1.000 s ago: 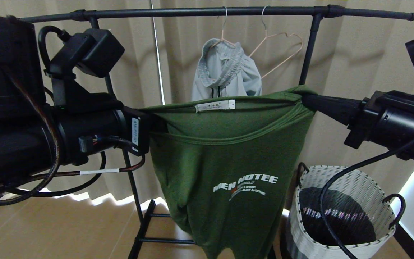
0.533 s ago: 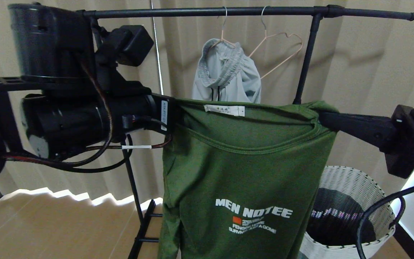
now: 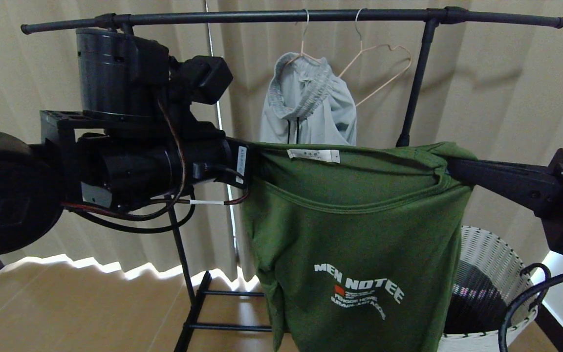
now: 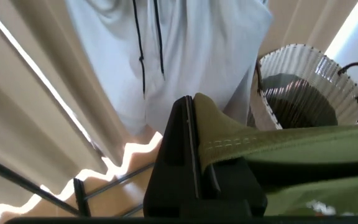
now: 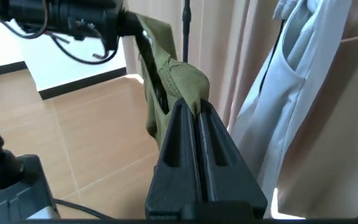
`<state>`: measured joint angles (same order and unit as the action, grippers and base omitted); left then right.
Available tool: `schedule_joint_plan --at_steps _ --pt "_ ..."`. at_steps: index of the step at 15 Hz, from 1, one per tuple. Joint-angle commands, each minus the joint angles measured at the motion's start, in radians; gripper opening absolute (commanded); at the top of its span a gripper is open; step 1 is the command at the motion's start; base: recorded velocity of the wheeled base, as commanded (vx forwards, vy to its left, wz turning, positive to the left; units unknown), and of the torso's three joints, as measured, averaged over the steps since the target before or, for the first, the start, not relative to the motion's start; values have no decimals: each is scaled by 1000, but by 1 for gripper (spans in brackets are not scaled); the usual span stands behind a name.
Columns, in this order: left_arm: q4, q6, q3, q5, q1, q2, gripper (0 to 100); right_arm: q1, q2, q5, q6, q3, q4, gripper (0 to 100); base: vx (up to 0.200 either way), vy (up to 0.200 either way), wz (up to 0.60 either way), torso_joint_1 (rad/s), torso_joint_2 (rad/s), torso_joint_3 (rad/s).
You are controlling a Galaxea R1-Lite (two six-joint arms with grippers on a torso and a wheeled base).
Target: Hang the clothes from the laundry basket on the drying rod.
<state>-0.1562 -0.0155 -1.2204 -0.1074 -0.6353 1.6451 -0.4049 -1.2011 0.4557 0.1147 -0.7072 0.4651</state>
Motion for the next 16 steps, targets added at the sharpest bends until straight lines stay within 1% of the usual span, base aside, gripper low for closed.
schedule_joint_plan --at_steps 1,2,4,6,7,8,9,10,11,12,14,16 --pt "52 3 -1 2 -3 -50 0 52 -68 -2 -1 -43 4 0 0 0 0 0 0 0" --pt "79 16 1 2 -10 -74 0 69 -103 -2 0 -83 6 0 0 0 0 0 0 0" --pt "127 43 2 3 -40 -128 0 75 -158 -2 5 -150 7 0 0 0 0 0 0 0" --pt "179 66 18 49 -70 -192 0 75 -203 -2 2 -182 46 0 0 0 0 0 0 0" --pt "202 66 53 97 -83 -248 0 74 -242 -2 2 -193 107 0 0 0 0 0 0 0" --pt "204 66 73 121 -90 -274 0 70 -264 -2 2 -198 138 0 0 0 0 0 0 0" --pt "204 65 127 160 -103 -326 0 67 -304 -2 0 -210 175 0 0 0 0 0 0 0" --pt "204 63 159 164 -119 -357 0 63 -321 0 0 -224 176 0 0 0 0 0 0 0" --pt "202 63 162 164 -121 -358 0 63 -322 0 0 -224 176 0 0 0 0 0 0 0" --pt "198 57 213 166 -153 -390 0 54 -339 -2 2 -235 176 0 0 0 0 0 0 0" --pt "195 54 228 164 -170 -395 0 51 -334 -2 0 -232 175 0 0 0 0 0 0 0" --pt "175 55 225 163 -168 -389 0 51 -321 -5 -1 -227 168 0 0 0 0 0 0 0"
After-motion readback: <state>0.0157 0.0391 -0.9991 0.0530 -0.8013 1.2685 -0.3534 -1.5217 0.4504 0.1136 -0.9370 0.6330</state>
